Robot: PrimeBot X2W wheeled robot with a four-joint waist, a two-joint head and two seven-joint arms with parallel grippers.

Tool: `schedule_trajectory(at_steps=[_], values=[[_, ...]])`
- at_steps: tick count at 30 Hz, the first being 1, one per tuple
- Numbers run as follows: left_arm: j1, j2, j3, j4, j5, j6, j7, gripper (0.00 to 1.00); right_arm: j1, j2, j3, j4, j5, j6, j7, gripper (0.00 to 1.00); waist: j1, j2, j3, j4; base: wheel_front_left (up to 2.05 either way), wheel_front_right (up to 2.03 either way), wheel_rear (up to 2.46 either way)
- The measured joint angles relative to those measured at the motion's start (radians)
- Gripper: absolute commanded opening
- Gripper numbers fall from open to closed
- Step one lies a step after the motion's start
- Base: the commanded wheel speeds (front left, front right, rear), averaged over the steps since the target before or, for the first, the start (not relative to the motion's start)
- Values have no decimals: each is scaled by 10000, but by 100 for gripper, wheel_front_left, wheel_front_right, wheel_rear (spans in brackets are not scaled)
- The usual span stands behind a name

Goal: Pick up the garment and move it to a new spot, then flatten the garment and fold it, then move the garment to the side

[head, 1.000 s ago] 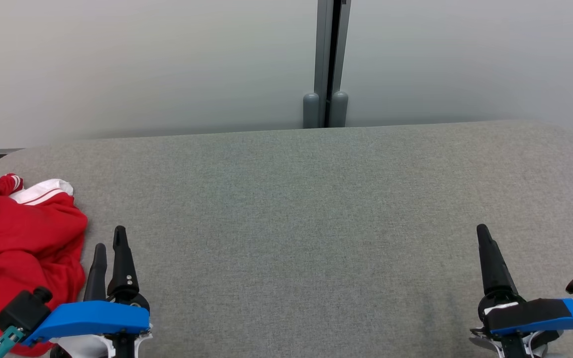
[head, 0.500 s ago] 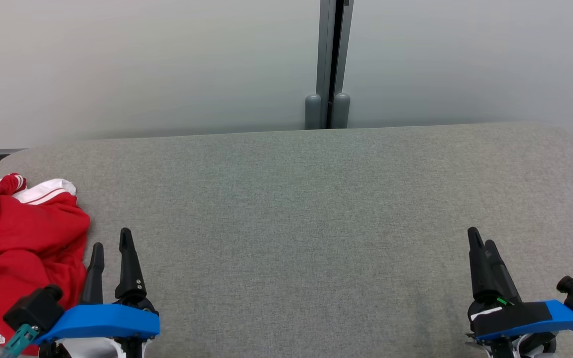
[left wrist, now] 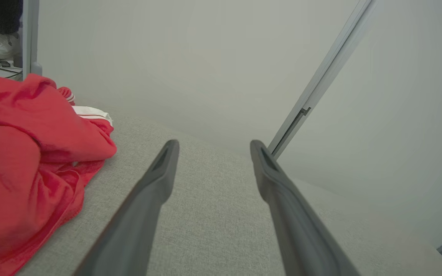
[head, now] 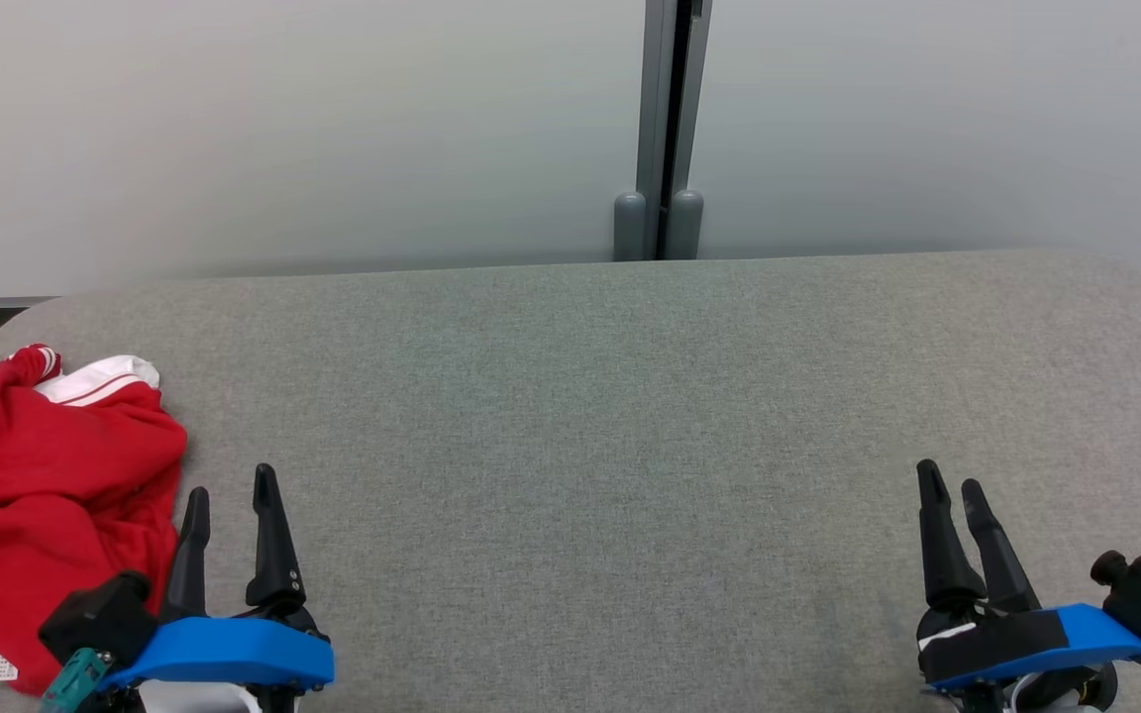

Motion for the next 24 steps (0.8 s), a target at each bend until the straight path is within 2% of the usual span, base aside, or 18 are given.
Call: schedule_trajectory(at_steps=[24], values=[[17,23,-138,199,2079,92,-504,100,13,-10,297,230,-1935,0,-512,100,0,0,-18,88,0,0,0]])
